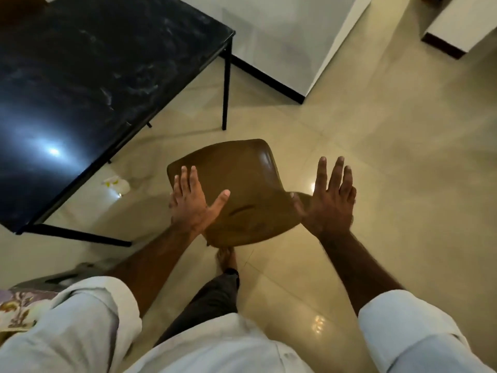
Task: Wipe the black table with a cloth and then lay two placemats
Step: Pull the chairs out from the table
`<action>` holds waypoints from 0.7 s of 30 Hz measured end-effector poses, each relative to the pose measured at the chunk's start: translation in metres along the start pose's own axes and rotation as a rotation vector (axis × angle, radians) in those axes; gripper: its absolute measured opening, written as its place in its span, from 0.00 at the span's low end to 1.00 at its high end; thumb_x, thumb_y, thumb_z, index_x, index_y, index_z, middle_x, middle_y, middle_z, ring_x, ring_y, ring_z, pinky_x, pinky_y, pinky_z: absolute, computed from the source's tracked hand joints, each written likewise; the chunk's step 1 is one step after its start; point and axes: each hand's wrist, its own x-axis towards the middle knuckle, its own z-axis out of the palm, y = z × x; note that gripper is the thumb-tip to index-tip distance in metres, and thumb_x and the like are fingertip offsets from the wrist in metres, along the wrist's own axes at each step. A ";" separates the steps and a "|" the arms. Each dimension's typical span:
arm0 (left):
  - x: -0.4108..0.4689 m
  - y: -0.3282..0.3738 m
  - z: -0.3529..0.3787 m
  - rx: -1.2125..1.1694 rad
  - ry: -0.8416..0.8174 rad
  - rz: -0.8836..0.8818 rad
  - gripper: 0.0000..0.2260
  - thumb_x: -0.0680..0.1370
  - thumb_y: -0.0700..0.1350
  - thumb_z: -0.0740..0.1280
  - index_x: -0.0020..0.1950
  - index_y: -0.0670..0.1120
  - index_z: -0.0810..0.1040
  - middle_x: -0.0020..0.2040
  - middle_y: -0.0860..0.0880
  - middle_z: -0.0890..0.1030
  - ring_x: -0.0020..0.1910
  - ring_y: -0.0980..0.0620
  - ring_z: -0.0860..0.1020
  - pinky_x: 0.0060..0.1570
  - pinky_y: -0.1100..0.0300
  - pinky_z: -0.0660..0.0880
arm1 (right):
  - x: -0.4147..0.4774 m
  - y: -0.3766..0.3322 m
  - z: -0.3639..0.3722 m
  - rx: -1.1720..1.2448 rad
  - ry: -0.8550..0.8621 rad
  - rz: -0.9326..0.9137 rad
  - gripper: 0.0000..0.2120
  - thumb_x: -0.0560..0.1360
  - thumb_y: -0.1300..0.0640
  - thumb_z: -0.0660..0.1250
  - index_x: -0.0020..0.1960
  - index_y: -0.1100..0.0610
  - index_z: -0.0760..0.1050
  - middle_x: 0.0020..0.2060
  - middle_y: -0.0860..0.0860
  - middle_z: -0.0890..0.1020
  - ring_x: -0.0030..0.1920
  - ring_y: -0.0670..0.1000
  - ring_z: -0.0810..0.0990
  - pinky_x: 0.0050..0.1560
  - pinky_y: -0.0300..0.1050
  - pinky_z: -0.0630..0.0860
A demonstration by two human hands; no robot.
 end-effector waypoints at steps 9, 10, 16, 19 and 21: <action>0.088 -0.063 0.048 -0.545 -0.301 -0.779 0.67 0.56 0.86 0.74 0.88 0.58 0.59 0.86 0.44 0.65 0.80 0.35 0.72 0.58 0.39 0.81 | 0.162 0.006 0.081 0.033 -0.590 0.120 0.54 0.78 0.26 0.67 0.89 0.52 0.45 0.86 0.64 0.59 0.81 0.74 0.66 0.75 0.73 0.70; 0.083 -0.060 0.049 -0.609 -0.377 -0.843 0.65 0.59 0.82 0.77 0.89 0.56 0.58 0.87 0.43 0.64 0.81 0.34 0.70 0.56 0.36 0.81 | 0.176 0.010 0.094 0.027 -0.709 0.143 0.53 0.78 0.27 0.68 0.89 0.53 0.47 0.85 0.64 0.62 0.80 0.73 0.68 0.74 0.71 0.71; 0.061 -0.043 0.064 -0.968 -0.537 -1.077 0.44 0.69 0.64 0.85 0.78 0.44 0.76 0.66 0.40 0.84 0.61 0.39 0.83 0.63 0.39 0.80 | 0.189 0.031 0.148 0.247 -1.242 0.449 0.39 0.80 0.44 0.78 0.81 0.63 0.67 0.75 0.64 0.76 0.67 0.68 0.81 0.51 0.56 0.86; 0.050 -0.035 0.075 -0.977 -0.505 -1.152 0.34 0.74 0.56 0.85 0.73 0.41 0.80 0.60 0.39 0.86 0.56 0.38 0.85 0.68 0.39 0.79 | 0.176 0.046 0.163 0.413 -1.446 0.584 0.30 0.81 0.45 0.77 0.72 0.65 0.77 0.59 0.62 0.87 0.58 0.65 0.86 0.61 0.61 0.84; 0.044 -0.030 0.077 -0.983 -0.491 -1.216 0.27 0.76 0.53 0.83 0.69 0.40 0.82 0.56 0.38 0.87 0.53 0.38 0.85 0.64 0.39 0.79 | 0.172 0.051 0.167 0.511 -1.537 0.676 0.33 0.77 0.42 0.80 0.73 0.62 0.78 0.61 0.62 0.88 0.63 0.67 0.86 0.69 0.67 0.80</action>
